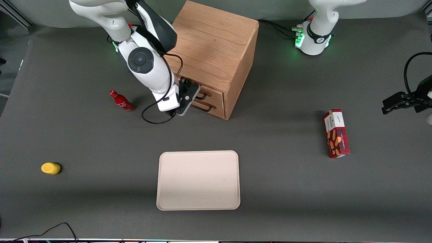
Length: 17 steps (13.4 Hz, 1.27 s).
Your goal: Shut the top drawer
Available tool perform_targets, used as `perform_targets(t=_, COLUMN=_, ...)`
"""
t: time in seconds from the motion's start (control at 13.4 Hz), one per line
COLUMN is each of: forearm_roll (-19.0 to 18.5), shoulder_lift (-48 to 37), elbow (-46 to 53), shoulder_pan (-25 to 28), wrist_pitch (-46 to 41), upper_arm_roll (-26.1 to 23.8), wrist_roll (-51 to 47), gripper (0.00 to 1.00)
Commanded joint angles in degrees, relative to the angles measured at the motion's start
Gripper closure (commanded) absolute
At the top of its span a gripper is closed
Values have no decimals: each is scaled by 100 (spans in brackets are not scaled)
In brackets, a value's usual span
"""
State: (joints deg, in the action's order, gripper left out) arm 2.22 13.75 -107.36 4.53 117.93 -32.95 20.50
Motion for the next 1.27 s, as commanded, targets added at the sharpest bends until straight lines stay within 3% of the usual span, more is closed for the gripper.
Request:
perform_targets(t=0.0, forearm_roll=191, shoulder_lift=-126, elbow=66, shoulder_pan=-49, wrist_pitch=-130, upper_arm_roll=-19, wrist_roll=-55, gripper=0)
perform_targets(t=0.3, forearm_roll=287, shoulder_lift=-118, elbow=311, shoulder_pan=-75, wrist_pitch=-411, upper_arm_roll=60, wrist_roll=85, gripper=0)
perform_targets(t=0.6, forearm_roll=857, shoulder_lift=-337, elbow=400, shoulder_pan=-356, wrist_pitch=-578, upper_arm_roll=78, wrist_roll=86, gripper=0)
perform_targets(t=0.97, forearm_roll=1429, shoulder_lift=-723, elbow=426, shoulder_pan=-392, wrist_pitch=-578, upper_arm_roll=578, wrist_roll=15, gripper=0)
perform_targets(t=1.19, forearm_roll=1439, shoulder_lift=-1048, elbow=409, shoulder_pan=-462, wrist_pitch=-728, upper_arm_roll=894, wrist_roll=-440, gripper=0)
